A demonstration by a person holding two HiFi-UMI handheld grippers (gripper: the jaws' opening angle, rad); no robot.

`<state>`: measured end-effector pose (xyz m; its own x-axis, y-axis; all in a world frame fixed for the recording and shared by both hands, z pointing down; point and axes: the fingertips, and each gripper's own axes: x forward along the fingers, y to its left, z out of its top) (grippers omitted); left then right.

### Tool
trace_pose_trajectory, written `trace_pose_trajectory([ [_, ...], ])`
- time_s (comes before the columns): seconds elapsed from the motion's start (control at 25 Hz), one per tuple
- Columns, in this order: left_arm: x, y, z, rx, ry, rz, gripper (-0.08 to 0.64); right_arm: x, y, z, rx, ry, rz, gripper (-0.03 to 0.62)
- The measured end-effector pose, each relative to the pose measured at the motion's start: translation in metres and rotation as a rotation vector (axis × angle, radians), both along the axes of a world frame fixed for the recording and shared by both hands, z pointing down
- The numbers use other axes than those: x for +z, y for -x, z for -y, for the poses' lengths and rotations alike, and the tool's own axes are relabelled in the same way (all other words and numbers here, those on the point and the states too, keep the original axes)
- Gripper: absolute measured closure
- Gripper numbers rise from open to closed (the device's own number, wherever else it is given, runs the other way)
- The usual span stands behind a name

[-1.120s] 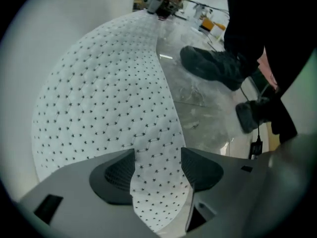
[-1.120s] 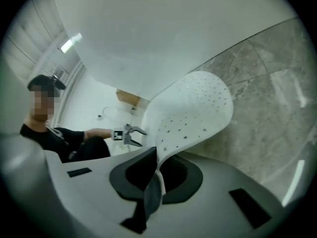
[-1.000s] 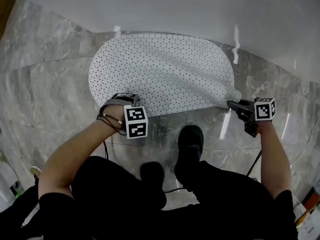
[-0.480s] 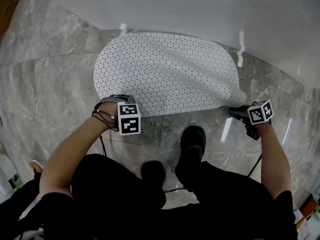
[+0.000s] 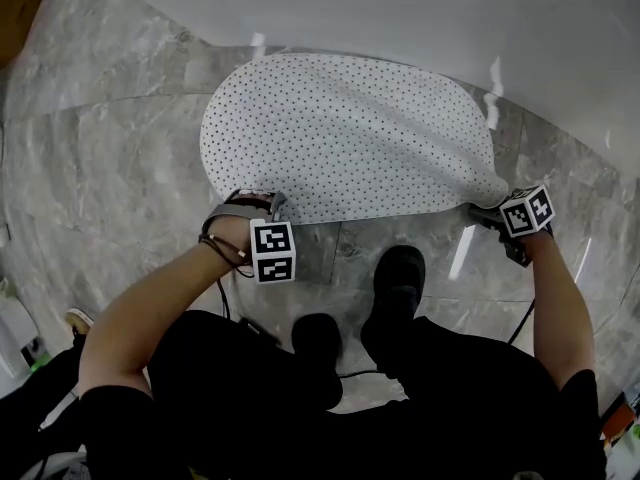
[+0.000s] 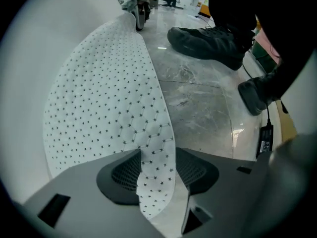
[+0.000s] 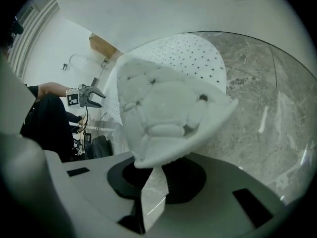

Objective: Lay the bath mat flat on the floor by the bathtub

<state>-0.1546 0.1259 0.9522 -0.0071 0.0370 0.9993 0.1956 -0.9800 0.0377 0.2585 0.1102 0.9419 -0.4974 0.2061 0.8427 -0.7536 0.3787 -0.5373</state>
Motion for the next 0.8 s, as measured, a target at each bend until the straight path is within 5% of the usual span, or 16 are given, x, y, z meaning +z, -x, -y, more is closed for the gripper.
trace_pose_trajectory([
  [0.16,-0.003,0.007,0.010,0.091,-0.071,-0.006,0.446,-0.001,0.001,0.001,0.018,0.002,0.008,0.528],
  [0.32,-0.010,0.009,0.015,0.078,-0.030,-0.017,0.514,-0.008,0.003,-0.005,0.056,0.023,0.072,0.504],
  [0.6,-0.010,0.051,0.009,0.043,0.066,0.067,0.518,-0.019,-0.020,-0.040,0.118,0.177,0.146,0.468],
  [0.68,-0.011,0.052,0.009,0.021,0.091,0.073,0.514,-0.016,-0.040,-0.037,0.146,0.152,0.094,0.468],
  [0.8,-0.010,0.053,0.004,0.029,0.138,0.092,0.469,-0.007,-0.061,-0.009,0.165,-0.005,-0.027,0.469],
])
